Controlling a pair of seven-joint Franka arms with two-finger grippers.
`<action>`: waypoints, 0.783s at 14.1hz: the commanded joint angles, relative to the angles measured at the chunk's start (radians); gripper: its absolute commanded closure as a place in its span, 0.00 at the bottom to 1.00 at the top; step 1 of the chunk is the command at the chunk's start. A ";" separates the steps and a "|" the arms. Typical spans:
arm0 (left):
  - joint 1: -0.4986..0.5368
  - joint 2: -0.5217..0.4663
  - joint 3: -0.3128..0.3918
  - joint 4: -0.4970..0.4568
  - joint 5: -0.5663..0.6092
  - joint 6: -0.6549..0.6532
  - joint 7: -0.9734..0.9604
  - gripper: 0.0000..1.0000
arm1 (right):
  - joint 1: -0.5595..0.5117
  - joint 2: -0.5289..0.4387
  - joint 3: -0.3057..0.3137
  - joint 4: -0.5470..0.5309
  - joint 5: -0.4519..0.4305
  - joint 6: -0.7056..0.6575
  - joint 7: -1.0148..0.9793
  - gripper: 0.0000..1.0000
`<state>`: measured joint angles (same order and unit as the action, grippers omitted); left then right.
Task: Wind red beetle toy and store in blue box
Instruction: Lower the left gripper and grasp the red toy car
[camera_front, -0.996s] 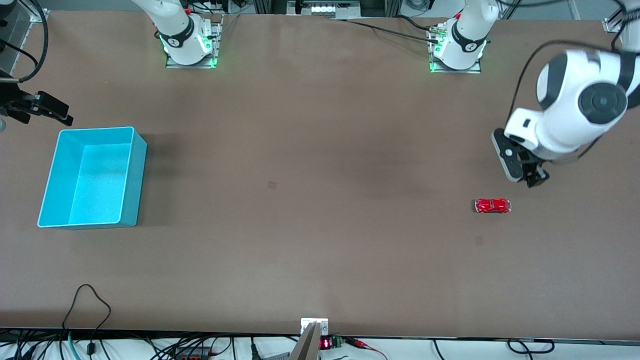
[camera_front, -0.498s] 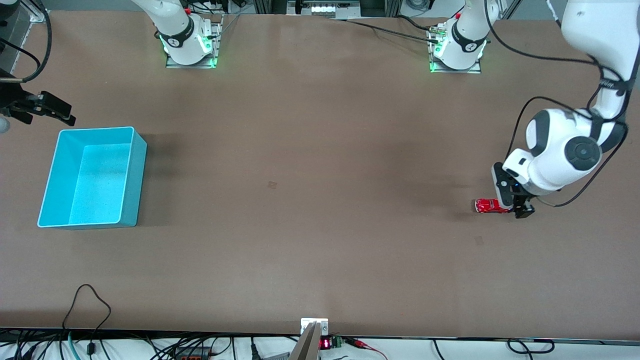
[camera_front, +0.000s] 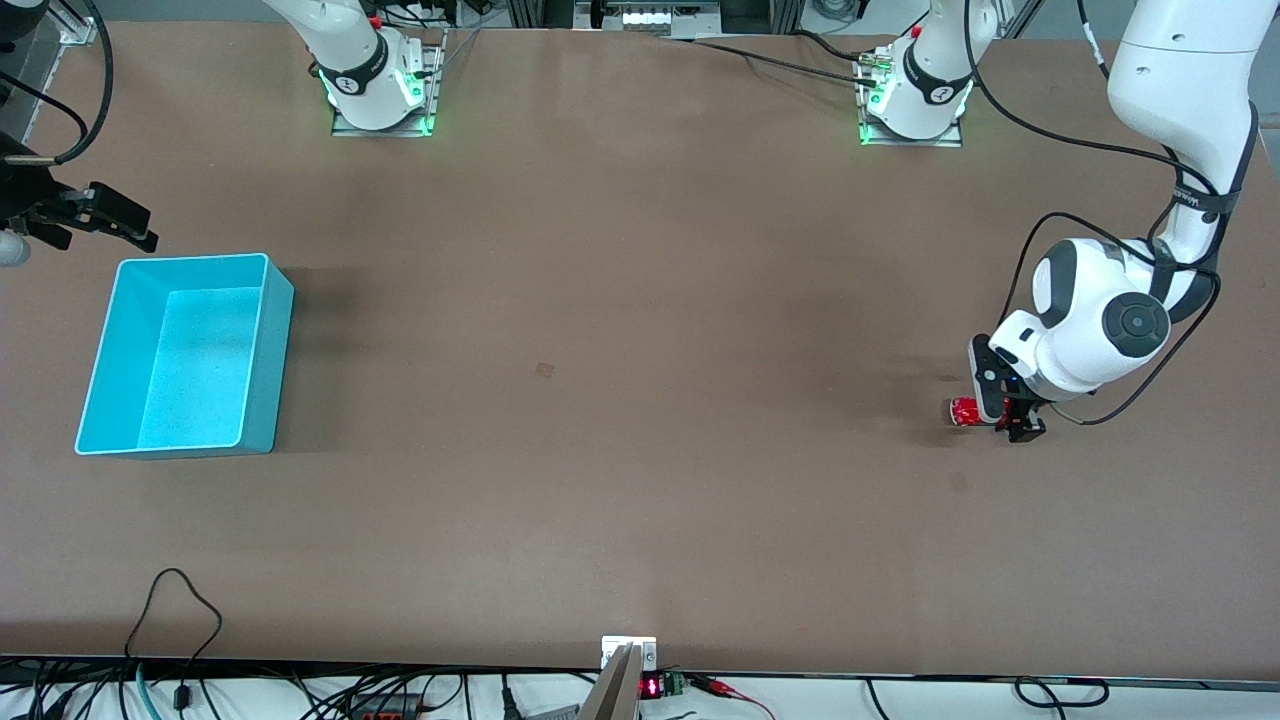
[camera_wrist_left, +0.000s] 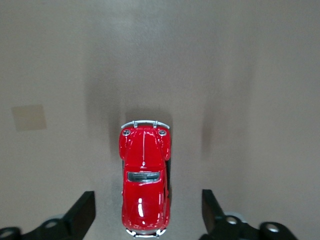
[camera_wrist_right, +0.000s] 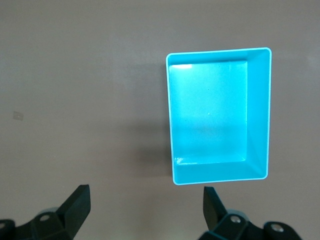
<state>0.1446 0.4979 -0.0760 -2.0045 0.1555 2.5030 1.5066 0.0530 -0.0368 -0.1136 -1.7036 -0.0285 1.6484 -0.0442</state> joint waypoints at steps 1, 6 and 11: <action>0.013 0.022 -0.008 0.024 0.016 0.019 0.057 0.36 | -0.005 0.011 -0.001 0.008 -0.002 0.005 -0.013 0.00; 0.013 0.031 -0.008 0.024 0.016 0.017 0.058 0.81 | -0.002 0.011 -0.003 0.009 0.001 0.007 -0.013 0.00; 0.018 0.040 -0.008 0.024 0.016 0.016 0.058 0.89 | 0.001 0.011 -0.001 0.009 0.001 0.007 -0.013 0.00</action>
<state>0.1485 0.5174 -0.0773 -1.9968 0.1555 2.5224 1.5443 0.0528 -0.0282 -0.1158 -1.7036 -0.0284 1.6533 -0.0443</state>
